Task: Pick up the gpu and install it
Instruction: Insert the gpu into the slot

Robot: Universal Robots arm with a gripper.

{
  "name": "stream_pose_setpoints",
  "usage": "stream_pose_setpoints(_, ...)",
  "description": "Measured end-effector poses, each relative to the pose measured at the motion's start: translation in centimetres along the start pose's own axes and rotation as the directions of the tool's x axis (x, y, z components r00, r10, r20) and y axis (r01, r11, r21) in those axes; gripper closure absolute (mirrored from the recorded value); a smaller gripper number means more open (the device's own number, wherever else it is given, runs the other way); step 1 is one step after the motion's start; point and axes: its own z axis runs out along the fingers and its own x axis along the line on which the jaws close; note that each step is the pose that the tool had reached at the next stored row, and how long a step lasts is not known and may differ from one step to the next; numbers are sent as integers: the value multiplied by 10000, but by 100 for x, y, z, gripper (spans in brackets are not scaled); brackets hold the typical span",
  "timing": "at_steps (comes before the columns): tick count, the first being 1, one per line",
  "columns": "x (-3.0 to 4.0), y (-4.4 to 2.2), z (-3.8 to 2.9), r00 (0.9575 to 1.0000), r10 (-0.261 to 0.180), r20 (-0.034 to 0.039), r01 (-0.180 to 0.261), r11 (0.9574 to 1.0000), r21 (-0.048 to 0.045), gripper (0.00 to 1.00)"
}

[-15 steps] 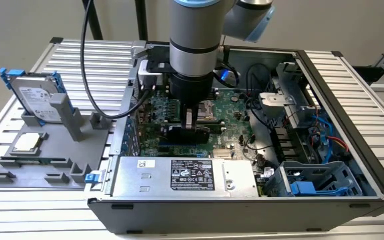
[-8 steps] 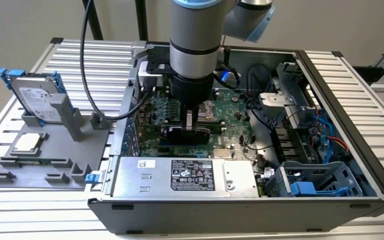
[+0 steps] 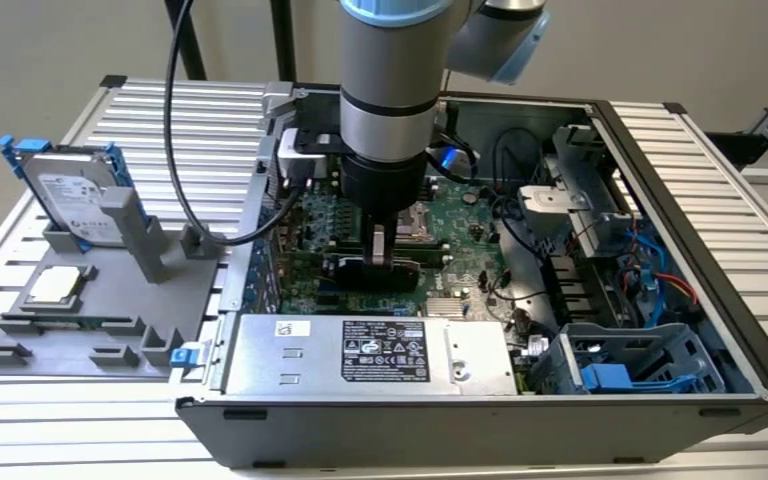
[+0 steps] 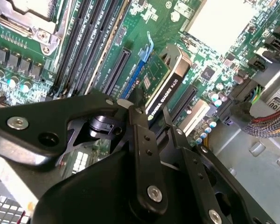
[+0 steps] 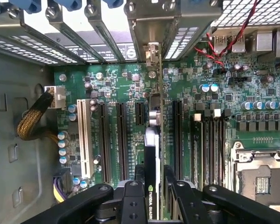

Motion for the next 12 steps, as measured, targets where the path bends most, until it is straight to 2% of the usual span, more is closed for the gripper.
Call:
stream_pose_setpoints(10, -2, 1, 10, 10000, 4, 27, -4, 10000, 7, 100)
stream_pose_setpoints(11, -5, 1, 24, 10000, 5, 56, -6, 10000, 24, 0)
stream_pose_setpoints(12, -3, 1, 18, 10000, 4, 36, -4, 10000, 18, 0)
